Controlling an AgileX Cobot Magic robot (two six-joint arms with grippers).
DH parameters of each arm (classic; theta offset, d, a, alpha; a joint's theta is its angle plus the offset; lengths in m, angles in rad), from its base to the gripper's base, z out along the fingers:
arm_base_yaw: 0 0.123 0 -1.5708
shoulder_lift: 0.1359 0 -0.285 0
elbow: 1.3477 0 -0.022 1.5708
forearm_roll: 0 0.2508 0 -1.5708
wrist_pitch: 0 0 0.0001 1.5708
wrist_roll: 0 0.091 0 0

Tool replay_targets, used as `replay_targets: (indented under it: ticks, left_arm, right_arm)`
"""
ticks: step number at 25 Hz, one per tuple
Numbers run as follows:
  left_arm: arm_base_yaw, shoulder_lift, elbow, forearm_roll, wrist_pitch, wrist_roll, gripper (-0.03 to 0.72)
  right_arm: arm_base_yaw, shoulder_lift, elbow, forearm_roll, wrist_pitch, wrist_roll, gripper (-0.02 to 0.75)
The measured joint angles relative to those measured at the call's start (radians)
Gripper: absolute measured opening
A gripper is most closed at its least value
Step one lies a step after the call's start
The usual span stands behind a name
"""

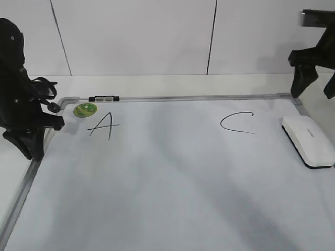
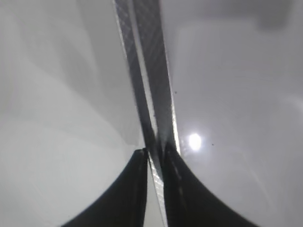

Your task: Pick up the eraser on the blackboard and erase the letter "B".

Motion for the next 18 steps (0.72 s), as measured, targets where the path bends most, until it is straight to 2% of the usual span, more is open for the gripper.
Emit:
replay_targets:
  ticks: [2,7,9,14,18]
  left_arm:
    - [0.0,0.0,0.0,0.0,0.009,0.005,0.106]
    - [0.0,0.0,-0.021,0.038,0.037,0.012,0.276]
    - [0.0,0.0,-0.049,0.054,0.037,0.012,0.319]
    - [0.0,-0.04,-0.135,0.065,0.043,0.012,0.345]
    - [0.0,-0.118,-0.154,0.065,0.052,0.014,0.347]
  right_arm:
    - [0.0,-0.022,0.0,0.0,0.002,0.0,0.587]
    - [0.0,-0.069,0.0,0.0,0.004,0.002,0.587]
    - [0.0,-0.084,0.0,0.0,0.006,0.002,0.587]
    - [0.0,-0.136,0.0,0.002,0.01,0.002,0.587]
    - [0.0,-0.2,0.0,0.004,0.013,0.002,0.587]
